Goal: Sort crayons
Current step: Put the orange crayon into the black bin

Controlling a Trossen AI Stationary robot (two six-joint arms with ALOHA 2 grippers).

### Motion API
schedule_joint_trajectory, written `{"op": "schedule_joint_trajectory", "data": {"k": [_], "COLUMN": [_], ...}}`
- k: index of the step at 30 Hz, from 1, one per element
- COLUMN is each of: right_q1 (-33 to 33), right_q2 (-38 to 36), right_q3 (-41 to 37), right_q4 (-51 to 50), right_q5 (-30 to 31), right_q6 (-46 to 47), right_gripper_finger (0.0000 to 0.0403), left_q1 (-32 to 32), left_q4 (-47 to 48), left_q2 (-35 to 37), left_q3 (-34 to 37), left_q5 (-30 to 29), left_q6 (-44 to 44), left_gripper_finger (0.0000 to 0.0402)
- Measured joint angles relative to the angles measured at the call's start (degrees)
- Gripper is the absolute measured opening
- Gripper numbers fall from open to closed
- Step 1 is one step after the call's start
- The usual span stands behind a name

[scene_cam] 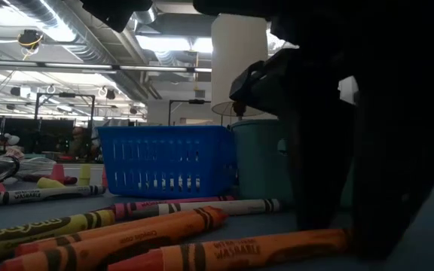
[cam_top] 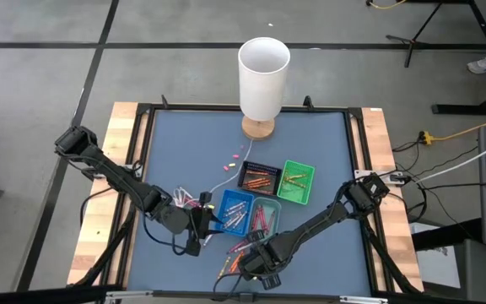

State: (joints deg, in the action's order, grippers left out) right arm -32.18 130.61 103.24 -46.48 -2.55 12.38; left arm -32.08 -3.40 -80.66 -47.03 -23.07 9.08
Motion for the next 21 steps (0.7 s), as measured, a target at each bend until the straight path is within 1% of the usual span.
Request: {"op": "schedule_joint_trajectory", "data": {"k": [3, 5, 12, 15, 21], "right_q1": [0.0, 0.0, -0.01, -0.02, -0.04], "right_q2": [-0.01, -0.02, -0.02, -0.04, -0.04], "right_q3": [0.0, 0.0, 0.02, 0.02, 0.02], "right_q4": [-0.02, -0.02, -0.09, -0.09, -0.09], "right_q5": [0.03, 0.11, 0.17, 0.17, 0.16], "right_q6": [-0.01, -0.02, -0.14, -0.15, -0.2], "right_gripper_finger": [0.0148, 0.0155, 0.0157, 0.0144, 0.0096], "left_q1": [0.0, 0.01, 0.02, 0.01, 0.01], "left_q4": [0.0, 0.0, 0.0, 0.0, 0.0], "left_q2": [0.02, 0.01, 0.0, 0.02, 0.02], "left_q3": [0.0, 0.0, 0.0, 0.0, 0.0], "left_q5": [0.0, 0.0, 0.0, 0.0, 0.0], "left_q6": [0.0, 0.0, 0.0, 0.0, -0.01], "left_gripper_finger": [0.0095, 0.0095, 0.0095, 0.0095, 0.0095]}}
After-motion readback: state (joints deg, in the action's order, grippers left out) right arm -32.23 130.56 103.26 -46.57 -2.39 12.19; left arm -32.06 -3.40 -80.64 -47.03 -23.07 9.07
